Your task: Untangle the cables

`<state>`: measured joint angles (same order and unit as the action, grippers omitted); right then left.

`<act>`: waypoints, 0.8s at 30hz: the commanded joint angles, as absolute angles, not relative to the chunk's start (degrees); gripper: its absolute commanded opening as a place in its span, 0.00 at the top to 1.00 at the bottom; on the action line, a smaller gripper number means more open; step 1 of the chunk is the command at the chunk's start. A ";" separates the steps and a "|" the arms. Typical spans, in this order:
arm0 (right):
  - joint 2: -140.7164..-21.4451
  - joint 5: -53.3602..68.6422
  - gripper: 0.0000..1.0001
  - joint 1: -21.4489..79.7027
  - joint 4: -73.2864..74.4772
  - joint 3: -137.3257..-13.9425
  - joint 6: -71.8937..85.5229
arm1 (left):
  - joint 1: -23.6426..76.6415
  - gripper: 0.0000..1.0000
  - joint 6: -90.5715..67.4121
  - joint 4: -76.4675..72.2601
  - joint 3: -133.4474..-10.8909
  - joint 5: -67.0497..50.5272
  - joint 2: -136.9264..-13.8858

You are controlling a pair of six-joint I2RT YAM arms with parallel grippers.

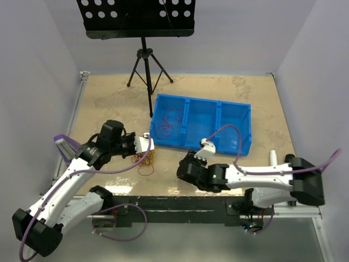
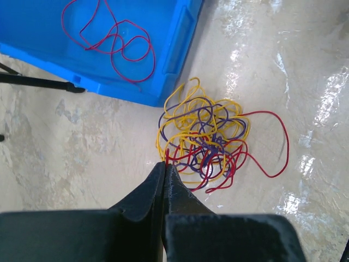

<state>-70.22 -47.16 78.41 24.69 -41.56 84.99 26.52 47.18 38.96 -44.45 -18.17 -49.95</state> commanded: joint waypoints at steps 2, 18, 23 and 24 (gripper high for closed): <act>-82.86 -43.25 0.56 76.12 6.53 -49.38 68.22 | 26.37 1.00 47.90 38.85 -43.95 -21.36 -52.11; -101.77 -34.90 0.57 71.99 -15.55 -54.40 58.01 | 26.37 1.00 50.10 36.12 -38.50 -16.52 -50.36; -105.02 -33.40 0.58 70.23 -19.07 -56.33 56.52 | 26.37 1.00 51.32 35.77 -37.09 -15.56 -50.01; -105.99 -33.31 0.59 70.05 -18.99 -57.21 56.25 | 26.28 1.00 51.50 35.68 -36.74 -15.30 -50.10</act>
